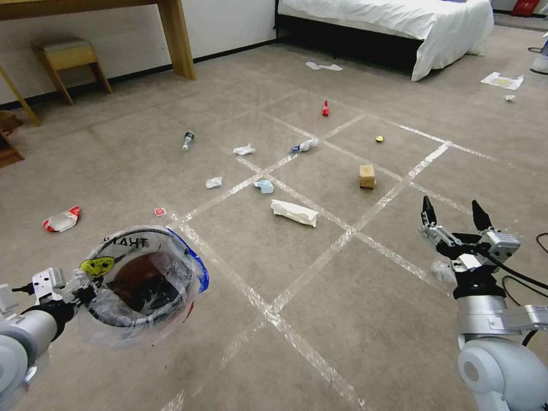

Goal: Pick up the trash bin and place the garbage on the floor into it.

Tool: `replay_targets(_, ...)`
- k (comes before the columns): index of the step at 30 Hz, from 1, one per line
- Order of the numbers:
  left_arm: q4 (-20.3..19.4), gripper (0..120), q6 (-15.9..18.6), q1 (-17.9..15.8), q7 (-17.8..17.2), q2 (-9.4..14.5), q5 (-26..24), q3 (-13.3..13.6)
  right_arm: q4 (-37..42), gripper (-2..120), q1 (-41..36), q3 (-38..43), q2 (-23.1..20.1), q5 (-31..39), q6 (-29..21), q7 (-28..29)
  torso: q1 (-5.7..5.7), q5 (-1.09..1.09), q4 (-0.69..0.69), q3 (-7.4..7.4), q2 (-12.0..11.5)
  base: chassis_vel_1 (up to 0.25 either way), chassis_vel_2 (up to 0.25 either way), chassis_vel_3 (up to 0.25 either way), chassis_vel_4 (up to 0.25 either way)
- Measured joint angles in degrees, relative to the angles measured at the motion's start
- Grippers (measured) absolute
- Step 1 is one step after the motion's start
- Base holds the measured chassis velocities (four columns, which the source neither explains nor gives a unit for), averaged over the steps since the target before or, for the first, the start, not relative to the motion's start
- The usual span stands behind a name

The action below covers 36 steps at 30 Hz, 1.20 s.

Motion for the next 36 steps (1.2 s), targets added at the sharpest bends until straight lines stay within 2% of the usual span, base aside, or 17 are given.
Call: replay_targets(36, 1.6, 1, 0.0, -1.2, 0.4, 0.1, 0.6, 0.3, -0.7, 100, 1.0, -0.6, -0.2, 0.6, -0.6, -0.1, 0.00, 0.00, 0.01, 0.00, 0.0, -0.148, 0.145, 0.146, -0.149)
